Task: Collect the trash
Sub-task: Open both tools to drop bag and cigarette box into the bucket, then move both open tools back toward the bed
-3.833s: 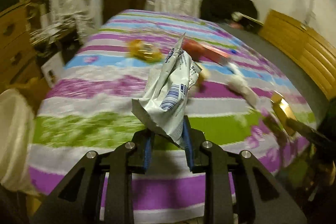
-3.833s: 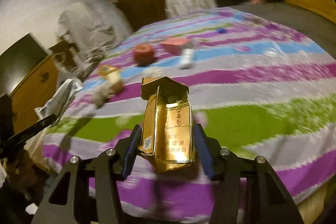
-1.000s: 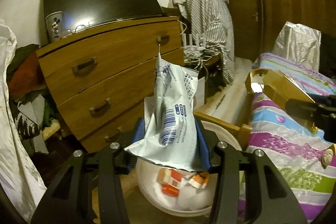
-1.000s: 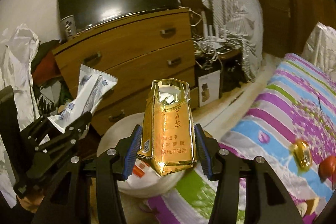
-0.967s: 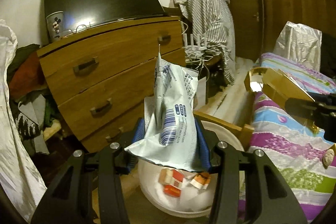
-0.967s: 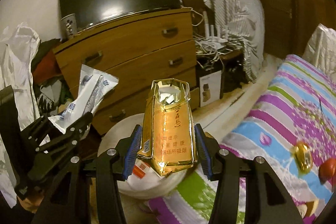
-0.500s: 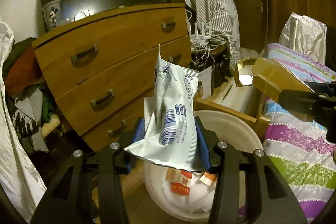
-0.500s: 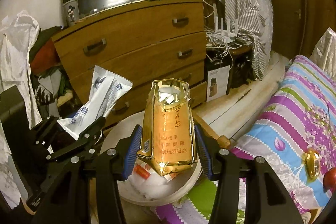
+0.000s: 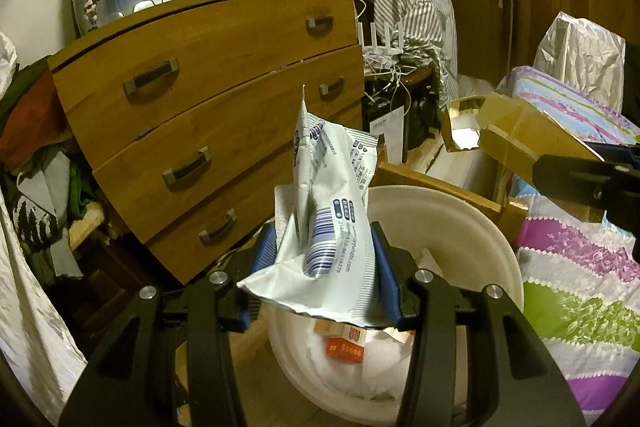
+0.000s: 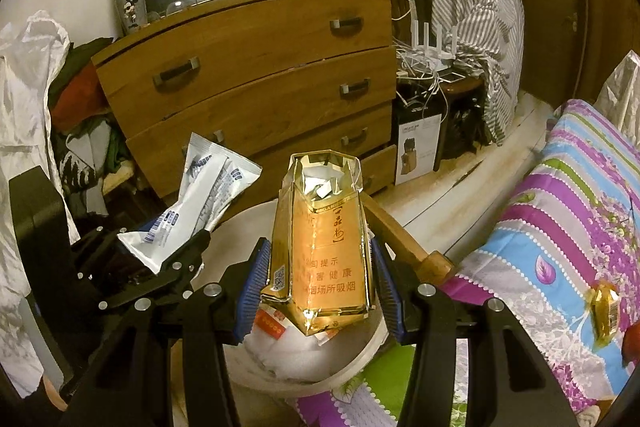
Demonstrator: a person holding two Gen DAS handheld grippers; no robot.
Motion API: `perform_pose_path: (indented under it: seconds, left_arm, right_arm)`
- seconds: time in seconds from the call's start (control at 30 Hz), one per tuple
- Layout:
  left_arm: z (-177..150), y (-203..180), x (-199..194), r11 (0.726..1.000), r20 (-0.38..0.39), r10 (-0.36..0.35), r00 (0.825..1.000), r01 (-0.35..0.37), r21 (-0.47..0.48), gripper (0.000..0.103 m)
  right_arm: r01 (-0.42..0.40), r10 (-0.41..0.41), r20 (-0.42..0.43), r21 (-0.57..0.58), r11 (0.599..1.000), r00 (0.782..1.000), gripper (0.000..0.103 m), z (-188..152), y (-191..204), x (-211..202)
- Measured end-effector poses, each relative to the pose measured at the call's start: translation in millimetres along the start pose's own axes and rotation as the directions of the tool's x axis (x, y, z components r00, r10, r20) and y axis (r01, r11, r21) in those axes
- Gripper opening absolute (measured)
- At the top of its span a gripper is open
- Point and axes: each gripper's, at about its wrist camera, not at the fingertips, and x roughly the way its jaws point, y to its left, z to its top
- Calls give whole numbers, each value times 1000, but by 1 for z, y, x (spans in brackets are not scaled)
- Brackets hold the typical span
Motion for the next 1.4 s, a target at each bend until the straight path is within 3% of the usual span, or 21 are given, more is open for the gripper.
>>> perform_pose_path:
  seconds: [0.67, 0.77, 0.83, 0.93, 1.27, 1.4]
  left_arm:
    - [-5, -1, 19, 1000, -36, -3, 999, 4, 8, 45]
    - [-4, -1, 23, 1000, -31, -17, 999, 17, 2, 47]
    - [-2, 2, 31, 999, -63, -50, 997, 49, -17, 74]
    - [-3, 7, 39, 993, -93, -119, 989, 116, -39, 76]
    - [-11, 13, 41, 991, -122, -115, 986, 105, -82, 76]
    - [-10, 6, 28, 991, -97, -105, 990, 96, -89, 76]
  right_arm:
    - [-46, 46, 4, -23, 999, 999, 54, 3, 4, 16]
    - [-35, 35, 4, -29, 999, 999, 59, 6, 5, 21]
    - [-41, 41, 16, -6, 999, 999, 59, 7, -1, 19]
    - [-31, 30, 29, 18, 999, 999, 59, 5, -11, 14]
    - [-1, -1, 52, 39, 999, 999, 59, -10, -27, 2]
    - [63, -67, 118, 39, 997, 991, 59, -24, -29, -16]
